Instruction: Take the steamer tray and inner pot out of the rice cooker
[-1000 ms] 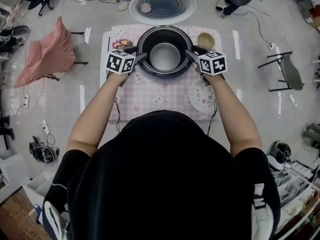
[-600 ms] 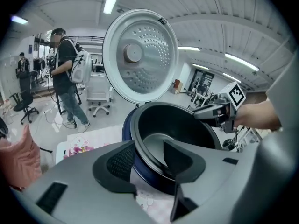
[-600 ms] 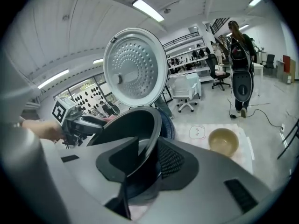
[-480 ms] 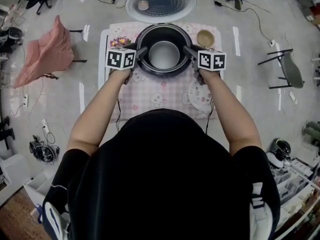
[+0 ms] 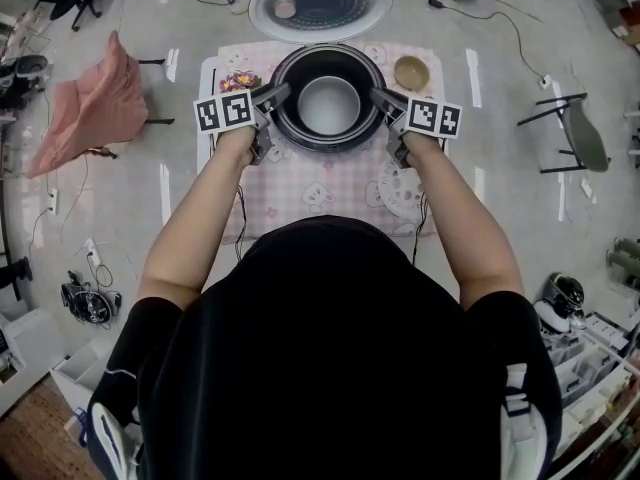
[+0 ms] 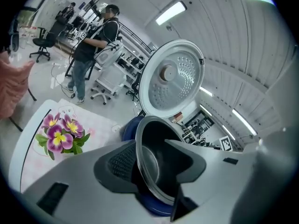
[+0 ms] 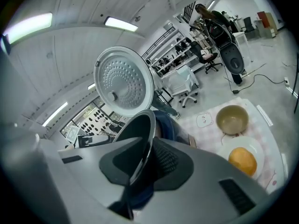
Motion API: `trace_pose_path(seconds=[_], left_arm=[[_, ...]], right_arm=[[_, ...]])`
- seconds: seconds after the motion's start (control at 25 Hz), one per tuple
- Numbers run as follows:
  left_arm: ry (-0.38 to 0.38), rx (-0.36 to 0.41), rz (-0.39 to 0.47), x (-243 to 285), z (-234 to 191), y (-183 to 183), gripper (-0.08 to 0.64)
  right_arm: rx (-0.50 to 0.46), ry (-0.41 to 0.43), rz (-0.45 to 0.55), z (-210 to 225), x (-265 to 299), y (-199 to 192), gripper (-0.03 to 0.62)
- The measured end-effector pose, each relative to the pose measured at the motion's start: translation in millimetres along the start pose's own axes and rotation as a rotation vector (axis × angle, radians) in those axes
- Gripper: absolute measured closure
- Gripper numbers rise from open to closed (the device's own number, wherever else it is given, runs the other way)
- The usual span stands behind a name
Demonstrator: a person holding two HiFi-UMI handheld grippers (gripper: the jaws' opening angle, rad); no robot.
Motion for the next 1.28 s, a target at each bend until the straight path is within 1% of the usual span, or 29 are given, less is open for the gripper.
trace_pose_path(seconds=[0.08, 0.24, 0.28, 0.44, 0.72, 0.88, 1.08, 1.28], left_arm=[[-0.020, -0.037, 0.009, -1, -2, 1, 0.371], [-0.057, -0.074, 0.015, -3, 0, 5, 0.421], [-0.063, -0.076, 0.013, -3, 1, 6, 0.446], [-0.054, -0.067, 0.030, -3, 2, 6, 0.503], [-0.078, -0.088, 0.050, -16, 15, 15, 0.506], [-0.091, -0.069, 0.068, -24, 30, 24, 0.506], [-0.090, -0.040, 0.120, -33, 45, 33, 0.506], [-0.105, -0.026, 0.135, -41, 58, 40, 0.511]], right_arm=[[0.013, 0.004, 0.006, 0, -1, 1, 0.528], [0.027, 0.018, 0.034, -3, -3, 9, 0.534], [0.025, 0.020, 0.042, -4, -4, 11, 0.537], [0.015, 0.030, 0.063, -5, -8, 18, 0.538], [0.012, 0.044, 0.094, -18, -18, 29, 0.537], [0.014, 0.054, 0.121, -27, -26, 41, 0.537], [0.006, 0.071, 0.157, -39, -36, 54, 0.540], [-0.005, 0.085, 0.199, -51, -49, 68, 0.554]])
Point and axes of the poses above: the fingertips, and each gripper's own axes: x forward along the fingers, z to its right, y out of its top, the point moved 7 cm from there along -x, backward along the fingers, and after that the axes turned 12 degrees about -x, right-handed, at the moved point
